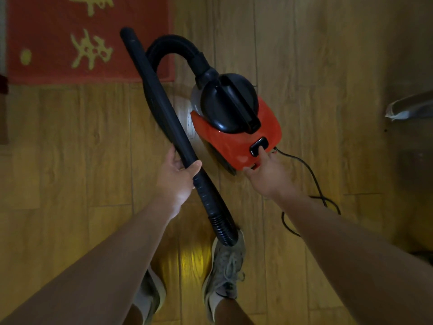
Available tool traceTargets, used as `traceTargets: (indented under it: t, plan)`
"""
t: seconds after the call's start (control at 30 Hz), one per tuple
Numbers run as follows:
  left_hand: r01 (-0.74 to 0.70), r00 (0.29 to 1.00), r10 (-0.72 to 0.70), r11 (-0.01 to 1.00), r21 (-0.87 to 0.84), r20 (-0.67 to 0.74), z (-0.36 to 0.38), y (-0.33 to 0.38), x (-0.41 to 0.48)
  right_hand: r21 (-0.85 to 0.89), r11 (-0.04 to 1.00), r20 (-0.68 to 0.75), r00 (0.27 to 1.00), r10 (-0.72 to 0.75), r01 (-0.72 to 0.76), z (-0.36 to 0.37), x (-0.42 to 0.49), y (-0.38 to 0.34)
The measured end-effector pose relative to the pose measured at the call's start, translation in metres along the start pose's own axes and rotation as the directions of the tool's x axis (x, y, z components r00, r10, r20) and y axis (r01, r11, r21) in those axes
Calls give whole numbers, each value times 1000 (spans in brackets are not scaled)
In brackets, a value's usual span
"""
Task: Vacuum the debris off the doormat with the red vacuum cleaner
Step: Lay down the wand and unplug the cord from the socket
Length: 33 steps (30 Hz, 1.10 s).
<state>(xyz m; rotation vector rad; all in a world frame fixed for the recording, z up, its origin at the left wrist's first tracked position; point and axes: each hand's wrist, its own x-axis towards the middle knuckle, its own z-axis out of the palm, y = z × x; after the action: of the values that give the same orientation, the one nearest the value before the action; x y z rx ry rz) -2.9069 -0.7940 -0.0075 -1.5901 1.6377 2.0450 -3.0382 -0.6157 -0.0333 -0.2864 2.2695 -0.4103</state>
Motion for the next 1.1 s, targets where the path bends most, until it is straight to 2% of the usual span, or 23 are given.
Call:
traceTargets:
  t: [0.13,0.53,0.67,1.1]
  plan:
    - [5,1000,-5,1000,9,-11,2,0,3,-41,999,1,1000,-22,22,5,7,0]
    - [48,999,-48,999,-9,6,2,-3,12,104,991,104,992,74,-85,4,27,-7]
    - [47,999,-47,998,-30,-11,-5,3,10,120,991,127,991,38,-53,6,24,-5]
    - [20,1000,-20,1000,-2,-22,-28,21,1,151,988,42,999,23,-29,1,-8,-24]
